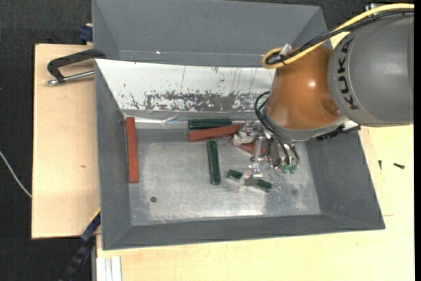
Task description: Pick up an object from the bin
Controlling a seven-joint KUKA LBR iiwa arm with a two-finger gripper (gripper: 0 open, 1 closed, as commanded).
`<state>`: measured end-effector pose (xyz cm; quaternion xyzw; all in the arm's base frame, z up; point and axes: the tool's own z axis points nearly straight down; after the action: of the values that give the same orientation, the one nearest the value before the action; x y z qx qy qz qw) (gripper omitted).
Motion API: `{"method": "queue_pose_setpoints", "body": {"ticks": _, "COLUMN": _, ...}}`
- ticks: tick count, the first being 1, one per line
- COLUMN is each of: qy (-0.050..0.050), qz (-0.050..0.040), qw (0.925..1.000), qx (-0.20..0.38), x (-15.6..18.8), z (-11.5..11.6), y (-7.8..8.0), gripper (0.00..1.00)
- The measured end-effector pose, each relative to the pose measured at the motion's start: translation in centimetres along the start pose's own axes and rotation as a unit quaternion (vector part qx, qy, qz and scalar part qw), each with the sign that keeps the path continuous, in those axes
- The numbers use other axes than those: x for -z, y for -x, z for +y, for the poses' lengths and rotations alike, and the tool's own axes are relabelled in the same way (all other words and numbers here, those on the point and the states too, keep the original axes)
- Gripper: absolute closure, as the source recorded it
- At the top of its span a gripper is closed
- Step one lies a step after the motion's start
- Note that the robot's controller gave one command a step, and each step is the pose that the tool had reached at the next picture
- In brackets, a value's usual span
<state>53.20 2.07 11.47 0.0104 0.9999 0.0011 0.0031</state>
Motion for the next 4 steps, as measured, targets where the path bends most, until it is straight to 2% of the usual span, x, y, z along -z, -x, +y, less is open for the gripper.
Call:
{"method": "queue_pose_setpoints", "body": {"ticks": 1, "qy": -0.001, "qz": 0.0038, "qw": 0.9996, "qx": 0.026, "x": -3.0, "z": -0.7, "y": -1.1, "gripper": 0.0}}
{"method": "queue_pose_setpoints", "body": {"ticks": 2, "qy": 0.0, "qz": 0.0073, "qw": 0.9999, "qx": 0.007, "x": -3.8, "z": -1.3, "y": 0.4, "gripper": 1.0}}
{"method": "queue_pose_setpoints", "body": {"ticks": 3, "qy": 0.0, "qz": 0.0072, "qw": 0.9999, "qx": 0.007, "x": -3.8, "z": -1.3, "y": 0.4, "gripper": 1.0}}
{"method": "queue_pose_setpoints", "body": {"ticks": 4, "qy": -0.001, "qz": 0.0027, "qw": 0.9996, "qx": 0.029, "x": 3.7, "z": -1.6, "y": 0.5, "gripper": 0.0}}
